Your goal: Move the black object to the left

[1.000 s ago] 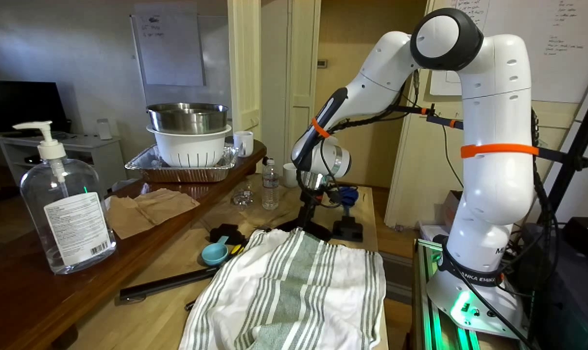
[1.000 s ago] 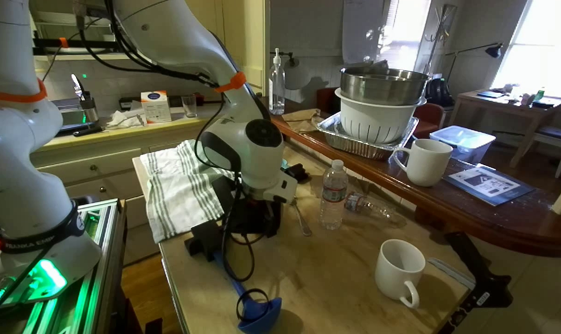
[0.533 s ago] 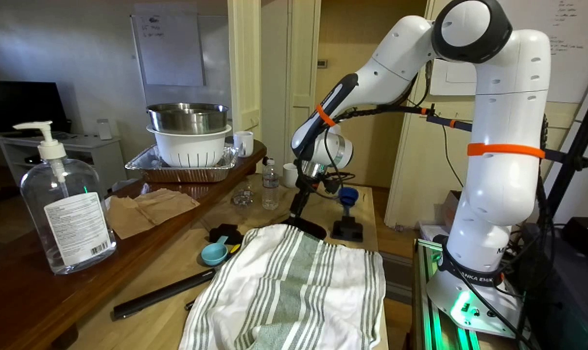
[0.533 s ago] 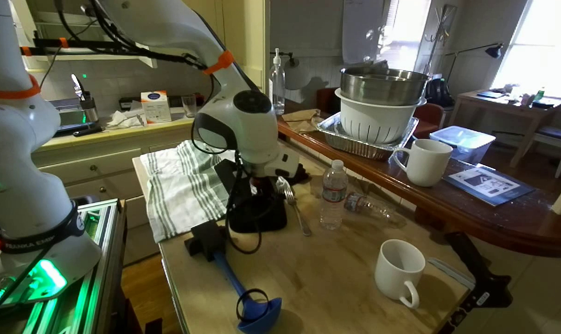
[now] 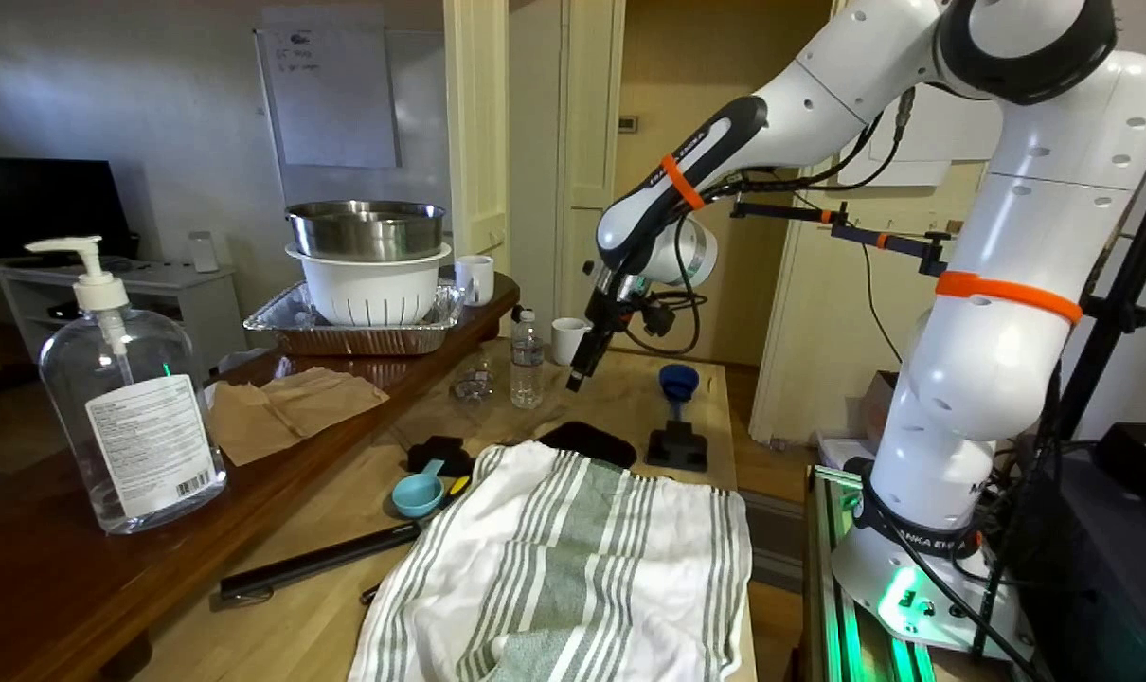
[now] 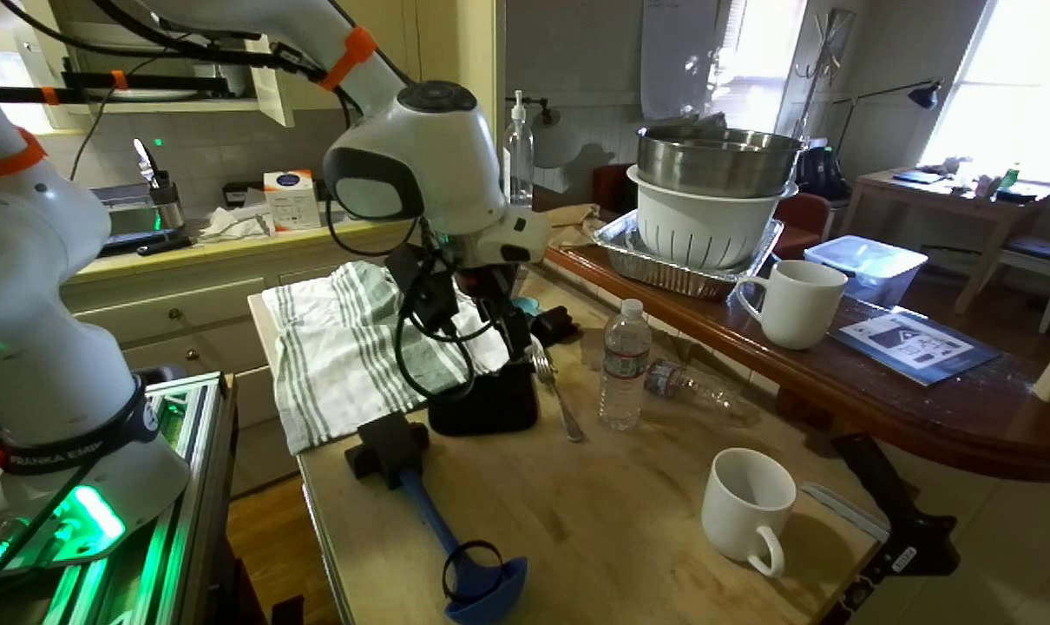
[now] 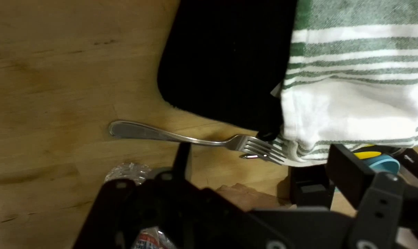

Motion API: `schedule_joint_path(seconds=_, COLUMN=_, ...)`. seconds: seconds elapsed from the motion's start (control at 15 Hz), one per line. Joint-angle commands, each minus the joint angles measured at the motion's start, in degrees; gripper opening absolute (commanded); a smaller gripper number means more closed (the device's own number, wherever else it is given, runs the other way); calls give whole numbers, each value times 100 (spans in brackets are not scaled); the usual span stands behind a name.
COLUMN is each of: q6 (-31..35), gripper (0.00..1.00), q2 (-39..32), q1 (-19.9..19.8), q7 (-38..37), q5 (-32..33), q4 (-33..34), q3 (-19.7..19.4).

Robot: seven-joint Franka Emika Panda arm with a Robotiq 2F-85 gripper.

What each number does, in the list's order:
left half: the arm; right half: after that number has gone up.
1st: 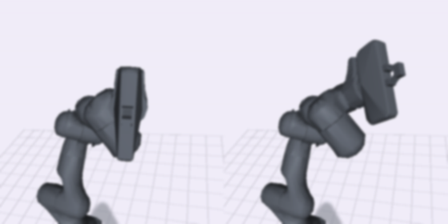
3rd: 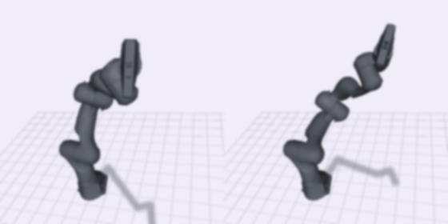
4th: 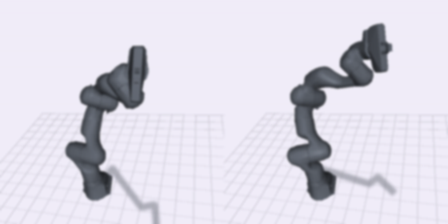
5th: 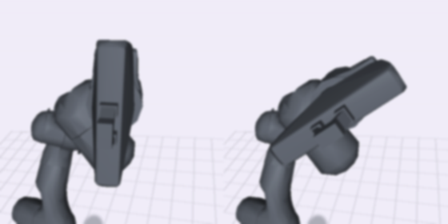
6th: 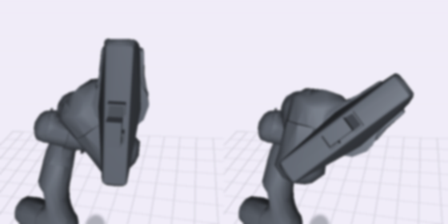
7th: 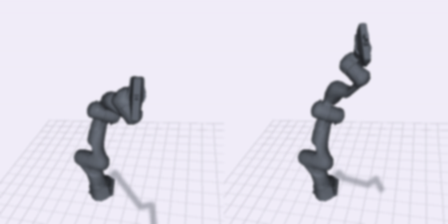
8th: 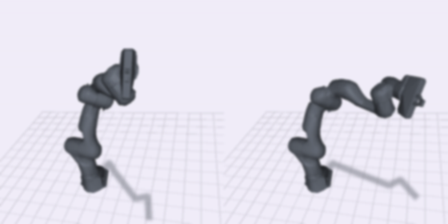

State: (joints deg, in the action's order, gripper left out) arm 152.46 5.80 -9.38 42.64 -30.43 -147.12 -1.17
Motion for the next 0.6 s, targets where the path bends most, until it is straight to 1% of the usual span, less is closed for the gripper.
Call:
schedule_joint_path(seconds=0.0, q6=-1046, gripper=100, q2=803, q1=65, q7=-805, q5=1360, q4=-202, q3=-314)
schedule_joint_path(seconds=0.07, q6=-1579, gripper=100, q2=967, q1=69, q7=-832, q5=1721, q4=-130, q3=-391)
schedule_joint_path(seconds=0.13, q6=-1970, gripper=100, q2=1111, q1=127, q7=-747, q5=1886, q4=-78, q3=-474)
schedule_joint_path(seconds=0.2, q6=-2495, gripper=100, q2=1249, q1=175, q7=-602, q5=2055, q4=-14, q3=-566)
schedule_joint_path(seconds=0.27, q6=-2839, gripper=100, q2=1384, q1=182, q7=-588, q5=2259, q4=15, q3=-604)
schedule_joint_path(seconds=0.4, q6=-3159, gripper=100, q2=1760, q1=144, q7=-728, q5=2753, q4=-46, q3=-625)
schedule_joint_path(seconds=0.47, q6=-2831, gripper=100, q2=1385, q1=288, q7=-672, q5=2412, q4=51, q3=-734)
schedule_joint_path(seconds=0.53, q6=-2958, gripper=100, q2=1531, q1=287, q7=-688, q5=2571, q4=45, q3=-754)
